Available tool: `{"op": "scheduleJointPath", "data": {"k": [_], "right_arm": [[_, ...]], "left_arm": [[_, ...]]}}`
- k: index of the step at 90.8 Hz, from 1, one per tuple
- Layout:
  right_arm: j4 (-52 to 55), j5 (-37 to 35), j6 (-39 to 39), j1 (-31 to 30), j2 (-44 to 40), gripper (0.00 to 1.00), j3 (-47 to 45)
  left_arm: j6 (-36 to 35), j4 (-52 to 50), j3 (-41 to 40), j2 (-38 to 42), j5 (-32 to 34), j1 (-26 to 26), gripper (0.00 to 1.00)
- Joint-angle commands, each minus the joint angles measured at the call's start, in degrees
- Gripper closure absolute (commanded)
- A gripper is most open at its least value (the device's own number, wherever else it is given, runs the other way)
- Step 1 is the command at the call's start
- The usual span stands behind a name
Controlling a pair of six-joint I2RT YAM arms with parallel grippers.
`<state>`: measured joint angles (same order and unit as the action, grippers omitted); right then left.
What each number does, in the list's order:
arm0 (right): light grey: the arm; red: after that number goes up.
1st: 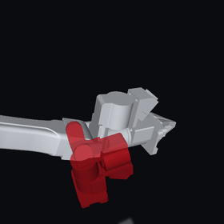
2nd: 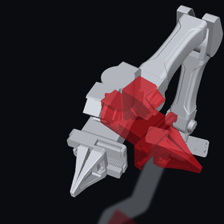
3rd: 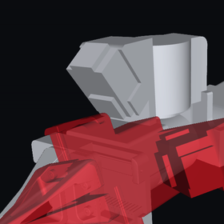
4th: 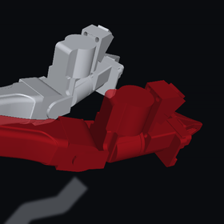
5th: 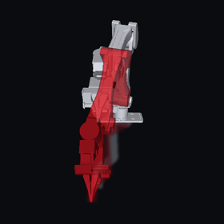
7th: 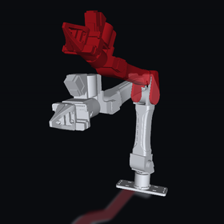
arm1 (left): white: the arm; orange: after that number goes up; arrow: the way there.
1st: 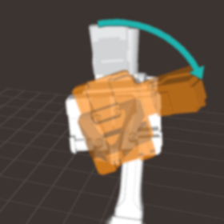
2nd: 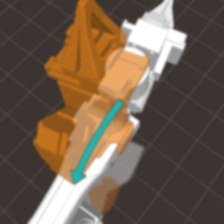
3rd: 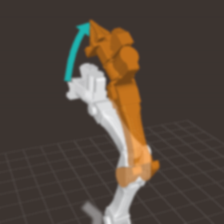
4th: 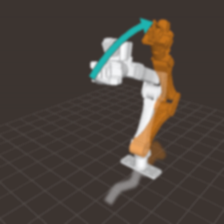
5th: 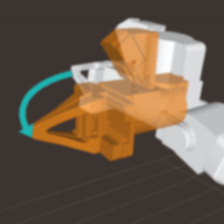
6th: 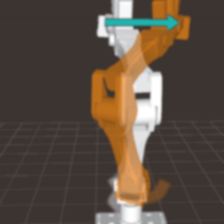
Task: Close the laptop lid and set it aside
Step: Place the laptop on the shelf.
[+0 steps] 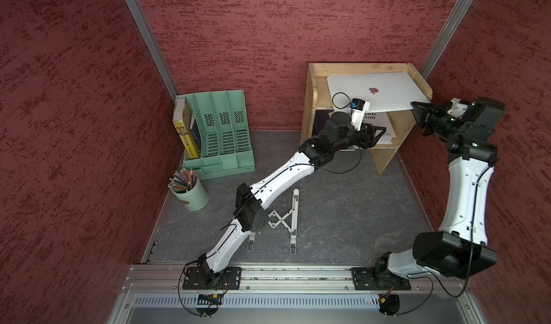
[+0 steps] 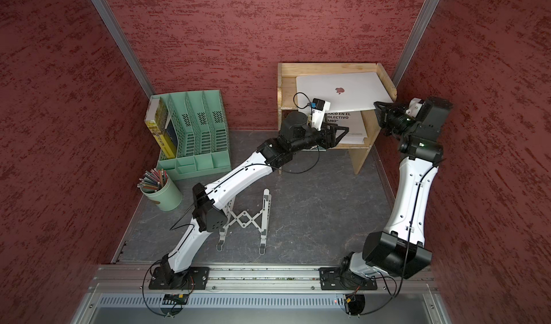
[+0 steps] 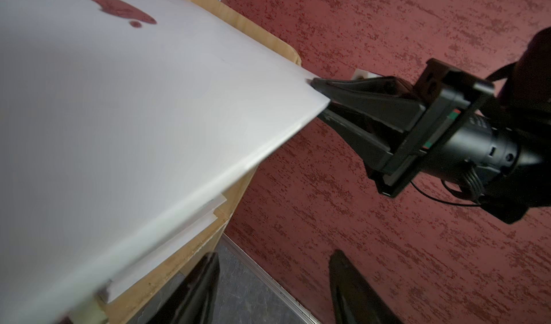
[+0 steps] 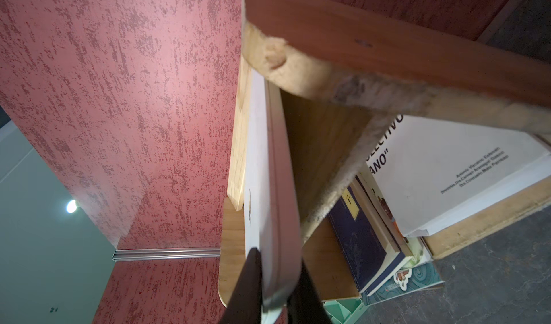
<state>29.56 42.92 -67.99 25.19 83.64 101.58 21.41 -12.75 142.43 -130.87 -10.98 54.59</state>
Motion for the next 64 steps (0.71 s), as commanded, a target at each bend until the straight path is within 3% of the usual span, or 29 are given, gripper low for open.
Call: {"op": "scheduleJointPath", "data": {"k": [1,23,32,52,64], "right_arm": [[-3.74,2.35,3.38,-1.55,0.72,0.71,-2.29],[-5.65,3.43,3.14,-1.46,0.43,0.29,-6.22],[-4.91,3.03,4.64,-1.39,0.05,0.03,-6.48],[-3.16,3.21,9.16,-1.44,-3.59,0.02,-5.17],[-1.09,2.79,12.45,-1.38,-7.43,0.01,-6.56]], "left_arm": [[-3.17,2.9,-6.0,6.72,1.91,2.39,0.37],[-6.09,5.31,-16.17,15.37,4.52,5.66,0.32],[-6.52,6.14,-20.99,19.45,6.07,6.24,0.27],[-7.97,7.92,-34.83,31.65,13.52,6.78,0.0],[-7.29,0.4,-39.52,38.16,23.29,6.14,0.0]]}}
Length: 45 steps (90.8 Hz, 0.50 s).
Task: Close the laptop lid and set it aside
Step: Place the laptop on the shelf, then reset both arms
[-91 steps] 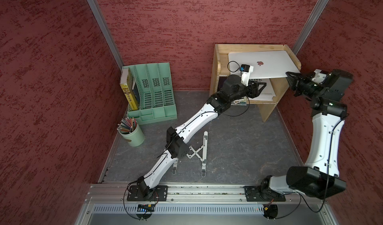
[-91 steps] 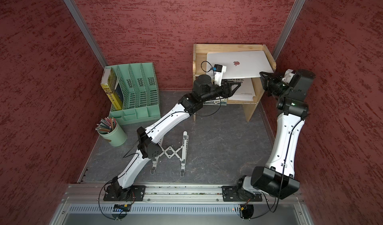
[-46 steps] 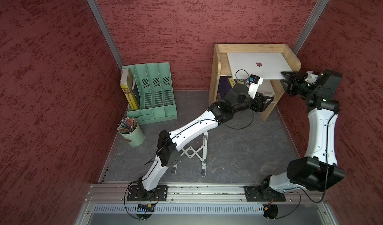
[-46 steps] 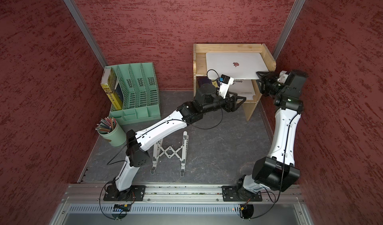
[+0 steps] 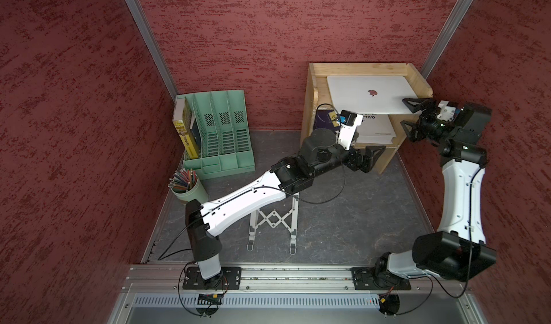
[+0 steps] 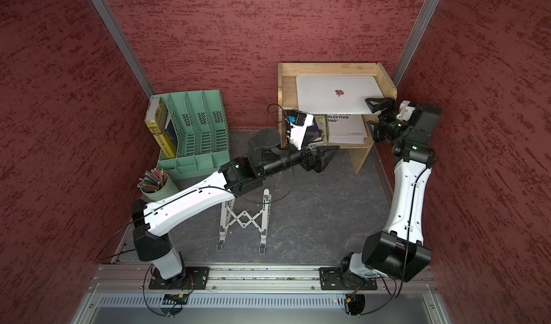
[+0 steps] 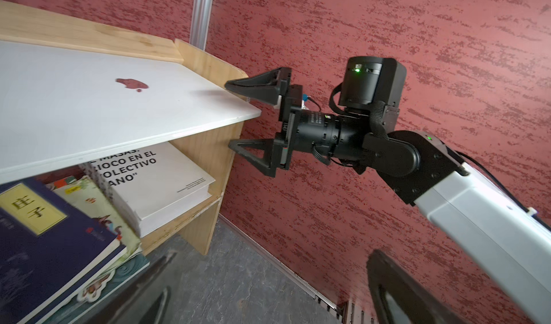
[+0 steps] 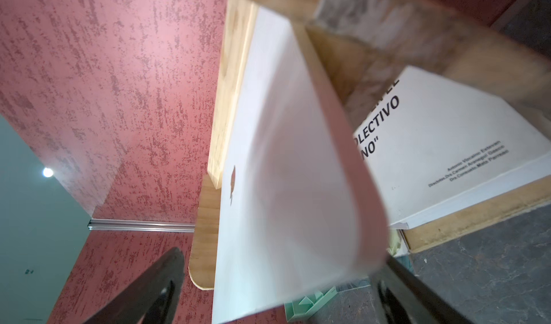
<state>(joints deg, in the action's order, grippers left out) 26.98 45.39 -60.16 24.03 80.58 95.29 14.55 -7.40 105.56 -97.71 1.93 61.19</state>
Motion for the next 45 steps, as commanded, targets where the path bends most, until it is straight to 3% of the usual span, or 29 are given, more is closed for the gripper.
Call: {"op": "scheduleJointPath", "data": {"k": [1,13,17,30,39,45], "right_arm": [[1.62,0.23,4.84,-0.22,-4.99,0.01,-0.54],[6.01,-1.01,12.79,-0.29,-12.29,0.02,-3.81],[7.64,-1.81,16.4,-0.46,-15.48,0.01,-5.42],[8.4,-11.14,24.87,-3.39,-29.06,0.02,-17.0],[7.58,-20.39,28.63,-5.9,-33.62,0.01,-26.84],[5.27,-25.8,29.78,-7.15,-34.95,0.01,-33.12]], "left_arm": [[-0.1,-5.9,-2.99,5.61,11.51,-0.59,0.0],[4.37,-15.68,-9.22,13.48,30.98,-0.8,0.0],[4.35,-17.29,-13.67,16.92,34.75,-0.73,0.0],[-3.18,-14.53,-32.37,31.03,35.31,-3.15,0.0],[0.43,-13.4,-45.35,39.68,36.67,-13.33,0.0],[-4.5,-7.27,-54.04,43.95,37.89,-18.62,0.0]]}}
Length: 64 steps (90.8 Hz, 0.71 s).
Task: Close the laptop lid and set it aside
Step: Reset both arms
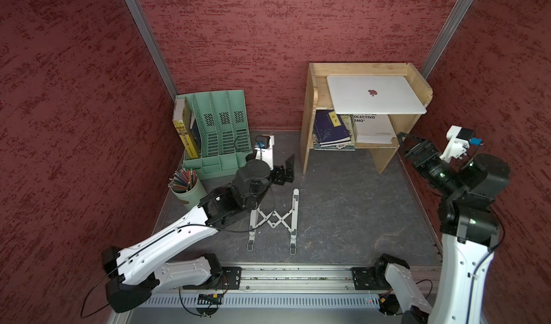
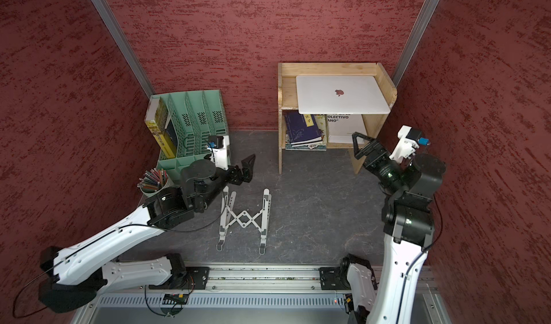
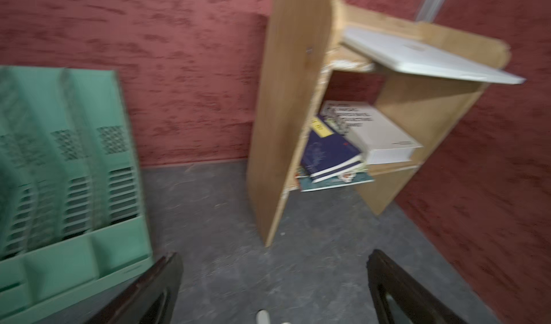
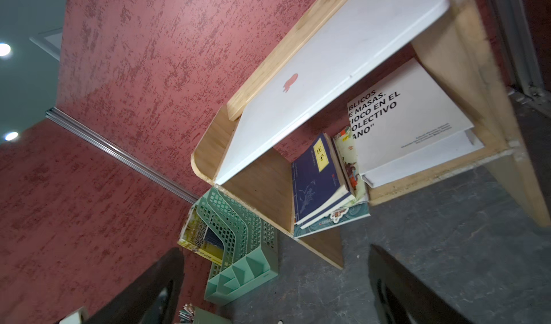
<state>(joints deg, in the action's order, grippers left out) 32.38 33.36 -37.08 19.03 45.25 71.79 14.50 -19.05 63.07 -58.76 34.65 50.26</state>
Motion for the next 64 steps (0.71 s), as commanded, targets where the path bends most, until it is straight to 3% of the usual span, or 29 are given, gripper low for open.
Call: {"op": "scheduleJointPath", "data": {"k": [1,11,23,40,43,51,64], "right_arm": [[-0.57,-14.65,6.82,-2.33,0.19,0.02,-10.61],[-8.6,-21.12,6.96,-4.42,-0.65,0.02,-20.89],[-20.28,-31.23,8.48,-8.2,-0.6,0.01,-31.81],[-31.47,-41.41,16.59,-12.08,2.09,0.02,-41.05],[-33.27,-42.97,17.29,-12.41,2.76,0.02,-42.44],[-39.92,-44.15,18.98,-12.98,5.14,0.02,-45.32],[-50.35,-43.65,22.74,-14.3,13.48,0.02,-46.41]], "left_arm": [[-5.35,6.44,-13.18,5.47,5.25,-8.28,0.0],[-15.95,18.75,-22.9,5.45,4.51,-12.92,0.0],[-13.14,26.06,-30.14,2.84,0.92,-20.28,0.0],[-13.71,40.28,-37.73,-4.12,-1.52,-24.77,0.0],[-13.61,40.7,-37.58,-4.88,-3.04,-25.95,0.0],[-15.41,52.98,-39.86,-7.07,-9.84,-29.72,0.0],[-18.26,58.88,-39.08,-12.2,-19.41,-35.52,0.0]]}}
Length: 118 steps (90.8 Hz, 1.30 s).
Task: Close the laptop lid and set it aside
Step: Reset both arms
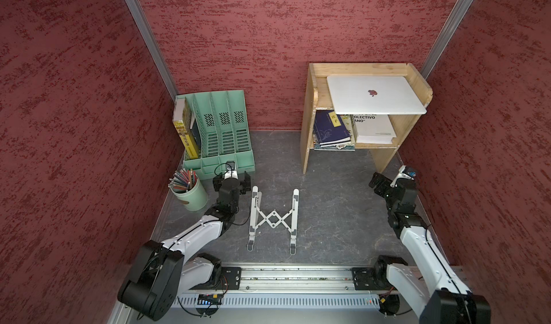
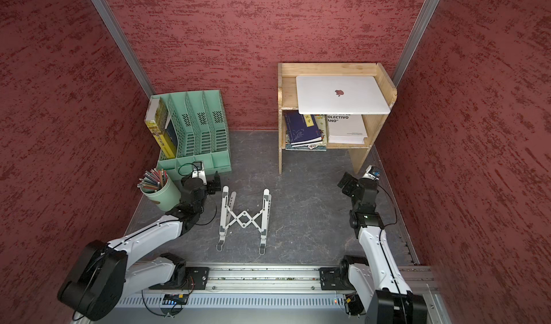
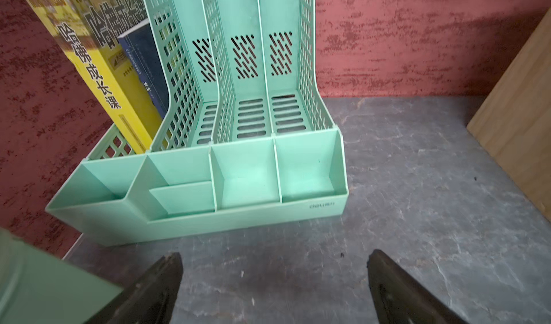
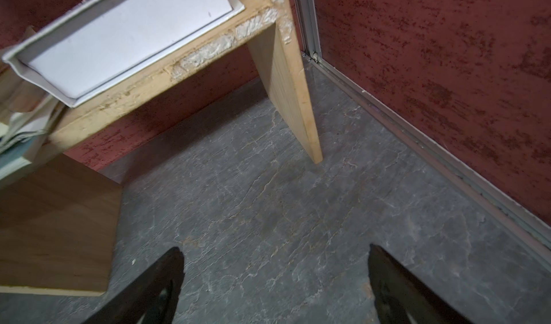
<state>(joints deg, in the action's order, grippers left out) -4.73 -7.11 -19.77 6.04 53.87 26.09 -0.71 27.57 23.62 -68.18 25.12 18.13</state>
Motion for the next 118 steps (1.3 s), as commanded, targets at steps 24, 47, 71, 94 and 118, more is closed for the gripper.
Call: {"op": "scheduleJointPath", "data": {"k": [24,47,71,94,118], "right_arm": [[-28.0,-3.05,14.45,-2.69,19.39,0.02,-2.27],[-39.75,4.91,16.11,-3.72,27.92,0.01,-3.13],[-49.49,10.29,18.97,-4.42,34.35,0.02,-4.66],[-46.27,8.18,19.88,-5.86,34.29,0.01,-3.56],[-46.74,7.52,20.21,-6.3,34.15,0.02,-3.93]], "left_arm": [[-2.6,8.99,-0.39,-4.52,-13.05,-12.04,0.0],[-2.71,20.92,-3.95,-12.32,-20.58,-15.41,0.0],[-3.1,33.31,-6.6,-19.92,-23.14,-16.38,0.0],[2.11,24.7,-2.56,-19.51,-22.66,-20.01,0.0],[1.51,25.0,-2.7,-19.6,-21.44,-19.2,0.0]]}}
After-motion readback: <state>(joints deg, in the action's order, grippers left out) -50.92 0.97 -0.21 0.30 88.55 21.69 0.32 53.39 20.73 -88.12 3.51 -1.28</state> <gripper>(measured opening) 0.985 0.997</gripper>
